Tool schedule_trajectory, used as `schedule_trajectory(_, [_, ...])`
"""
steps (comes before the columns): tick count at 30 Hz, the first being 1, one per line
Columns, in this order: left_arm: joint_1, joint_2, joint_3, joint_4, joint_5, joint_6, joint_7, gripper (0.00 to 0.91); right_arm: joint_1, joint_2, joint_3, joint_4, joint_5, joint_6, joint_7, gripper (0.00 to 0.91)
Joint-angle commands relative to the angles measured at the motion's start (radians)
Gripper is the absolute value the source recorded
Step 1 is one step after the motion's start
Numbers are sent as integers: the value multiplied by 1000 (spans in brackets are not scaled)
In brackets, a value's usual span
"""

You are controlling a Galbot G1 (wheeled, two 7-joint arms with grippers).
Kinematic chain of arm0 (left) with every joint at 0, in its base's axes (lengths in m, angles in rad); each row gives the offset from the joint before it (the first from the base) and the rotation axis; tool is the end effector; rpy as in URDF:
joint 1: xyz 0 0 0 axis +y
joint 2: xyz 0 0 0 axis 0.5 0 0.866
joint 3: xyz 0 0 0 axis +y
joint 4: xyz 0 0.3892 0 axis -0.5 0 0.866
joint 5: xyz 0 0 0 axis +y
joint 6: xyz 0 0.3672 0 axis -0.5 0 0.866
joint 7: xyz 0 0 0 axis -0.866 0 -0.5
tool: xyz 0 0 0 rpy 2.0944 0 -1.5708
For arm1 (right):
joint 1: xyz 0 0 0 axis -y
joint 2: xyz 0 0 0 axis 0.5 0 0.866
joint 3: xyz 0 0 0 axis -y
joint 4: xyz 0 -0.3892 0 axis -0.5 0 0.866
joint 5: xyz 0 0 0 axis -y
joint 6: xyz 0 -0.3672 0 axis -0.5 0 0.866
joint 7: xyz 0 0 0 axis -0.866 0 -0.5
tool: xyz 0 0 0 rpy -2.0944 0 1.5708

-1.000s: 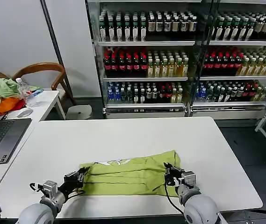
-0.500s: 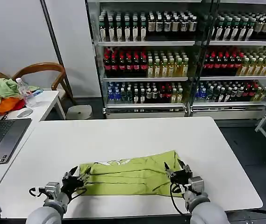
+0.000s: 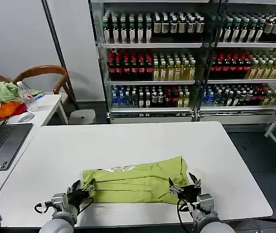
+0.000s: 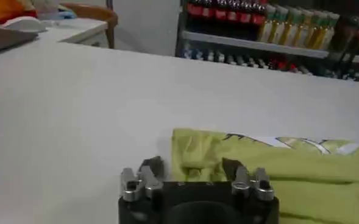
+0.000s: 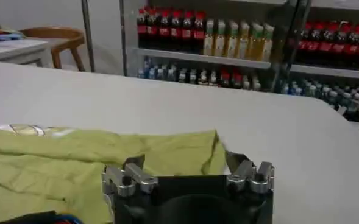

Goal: Fold and organize the clothes.

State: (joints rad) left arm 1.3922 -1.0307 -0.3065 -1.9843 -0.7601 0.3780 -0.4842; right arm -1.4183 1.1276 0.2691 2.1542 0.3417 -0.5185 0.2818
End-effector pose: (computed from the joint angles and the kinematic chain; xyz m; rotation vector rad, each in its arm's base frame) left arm 0.2263 0.0622 -0.3411 0.0559 -2.5845 0.1670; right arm 0.2032 -0.0105 -0.2958 0.2343 -2.7097 0.1606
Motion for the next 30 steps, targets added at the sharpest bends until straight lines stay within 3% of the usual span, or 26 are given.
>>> schedule_trajectory(1, [-1,-26,14,-1,-26,13,-55,50,-25,5,6,11,-14,4,-1,907])
schedule_trajectory(18, [-12,-68,21,-24,72,15,-8,50,-18,5,21,27,-10,-1,9,907])
schedule_trajectory(30, [46,21,-267,-97,104,84,-5,40,10,1,37,15,-8,-1,7,907])
